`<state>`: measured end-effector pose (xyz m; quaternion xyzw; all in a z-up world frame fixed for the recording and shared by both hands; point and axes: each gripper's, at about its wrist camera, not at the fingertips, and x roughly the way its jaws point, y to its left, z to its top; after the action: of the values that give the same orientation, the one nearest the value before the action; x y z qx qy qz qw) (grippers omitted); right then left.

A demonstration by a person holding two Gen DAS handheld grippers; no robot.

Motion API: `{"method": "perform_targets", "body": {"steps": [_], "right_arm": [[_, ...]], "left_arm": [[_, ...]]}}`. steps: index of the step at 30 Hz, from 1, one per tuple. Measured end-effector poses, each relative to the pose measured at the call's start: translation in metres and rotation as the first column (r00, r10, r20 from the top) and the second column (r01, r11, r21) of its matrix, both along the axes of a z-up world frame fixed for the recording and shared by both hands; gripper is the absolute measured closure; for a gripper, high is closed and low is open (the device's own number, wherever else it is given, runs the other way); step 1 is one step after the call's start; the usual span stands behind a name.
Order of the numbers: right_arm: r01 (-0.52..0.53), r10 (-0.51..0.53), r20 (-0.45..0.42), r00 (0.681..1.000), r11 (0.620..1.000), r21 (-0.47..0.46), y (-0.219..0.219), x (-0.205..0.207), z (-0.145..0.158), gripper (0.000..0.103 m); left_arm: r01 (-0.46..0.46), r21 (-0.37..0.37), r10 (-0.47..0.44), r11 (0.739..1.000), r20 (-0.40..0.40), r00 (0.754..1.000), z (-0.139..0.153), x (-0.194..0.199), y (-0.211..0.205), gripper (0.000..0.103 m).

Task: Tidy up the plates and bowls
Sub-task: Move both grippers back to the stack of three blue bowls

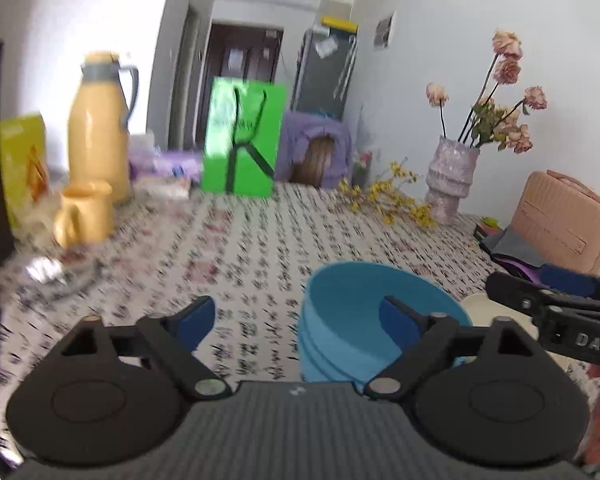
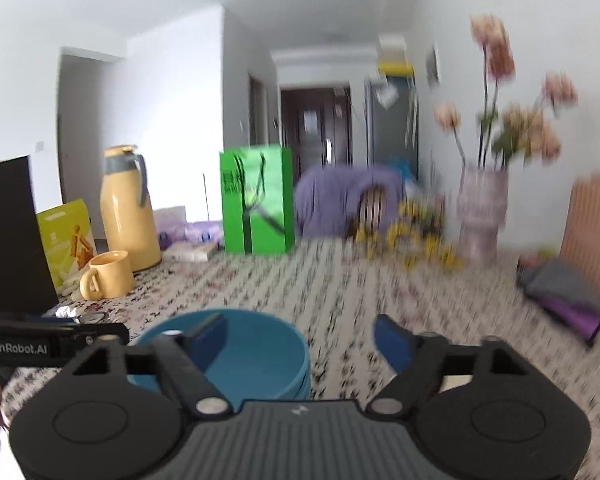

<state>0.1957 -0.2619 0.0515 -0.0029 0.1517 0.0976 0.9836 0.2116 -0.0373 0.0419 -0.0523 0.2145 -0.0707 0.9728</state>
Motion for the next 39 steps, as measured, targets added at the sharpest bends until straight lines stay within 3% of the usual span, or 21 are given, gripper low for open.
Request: {"method": "perform_targets", "body": {"steps": [7,20,27,39], "right_arm": [[-0.03,0.03,0.016,0.999,1.0,0.005,0.011,-0.046,-0.013,0.01],[-0.046,0.045,0.04,0.998,0.999,0.028,0.034,-0.128,-0.059,0.007],[-0.031,0.03,0.008,1.0,0.998,0.059,0.039,-0.141,-0.079,0.007],[-0.005,0.005,-0.002,1.0,0.997,0.074,0.035,-0.139,-0.084,0.007]], "left_arm": [[-0.02,0.057,0.013,0.998,0.12,0.993,-0.011,-0.058,0.012,0.0],[-0.068,0.033,0.064,0.997,0.112,0.992,-0.042,-0.13,0.047,0.0],[-0.08,0.042,0.077,0.996,0.082,0.994,-0.062,-0.15,0.057,0.0],[-0.077,0.044,0.074,0.996,0.065,0.995,-0.068,-0.143,0.055,0.0]]}}
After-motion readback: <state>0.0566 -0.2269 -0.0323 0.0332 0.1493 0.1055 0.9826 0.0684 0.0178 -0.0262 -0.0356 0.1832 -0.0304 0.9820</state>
